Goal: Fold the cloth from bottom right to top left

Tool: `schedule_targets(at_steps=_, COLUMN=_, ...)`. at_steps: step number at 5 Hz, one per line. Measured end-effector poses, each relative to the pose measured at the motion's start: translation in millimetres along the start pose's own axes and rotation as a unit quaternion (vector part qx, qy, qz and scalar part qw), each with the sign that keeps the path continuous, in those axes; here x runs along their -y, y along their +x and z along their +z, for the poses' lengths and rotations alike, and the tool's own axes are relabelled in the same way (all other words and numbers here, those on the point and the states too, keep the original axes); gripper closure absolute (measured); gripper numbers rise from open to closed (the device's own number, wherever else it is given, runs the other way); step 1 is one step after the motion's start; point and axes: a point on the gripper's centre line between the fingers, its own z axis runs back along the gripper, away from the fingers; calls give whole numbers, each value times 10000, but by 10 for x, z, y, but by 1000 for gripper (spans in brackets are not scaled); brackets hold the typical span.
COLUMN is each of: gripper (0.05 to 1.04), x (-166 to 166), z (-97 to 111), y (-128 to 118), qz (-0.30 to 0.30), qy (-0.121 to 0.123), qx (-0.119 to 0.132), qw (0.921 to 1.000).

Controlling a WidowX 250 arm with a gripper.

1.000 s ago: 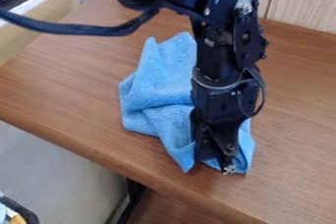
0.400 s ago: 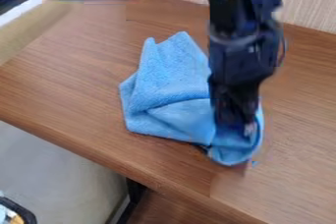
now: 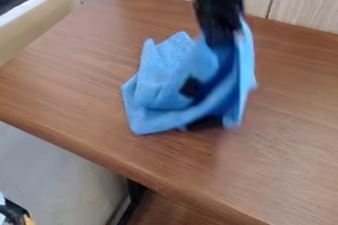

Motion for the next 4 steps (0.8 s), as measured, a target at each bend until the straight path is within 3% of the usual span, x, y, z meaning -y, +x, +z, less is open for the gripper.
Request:
schedule_targets(at_steps=2, gripper=1018, x=-707, z=63, y=9, qz=580, qy=122, qx=72, qw=9982)
schedule_targets(at_steps=4, gripper=1018, x=-1261, z=-208, y=-249, qz=1133, qy=0, qx=-190, qw=9934)
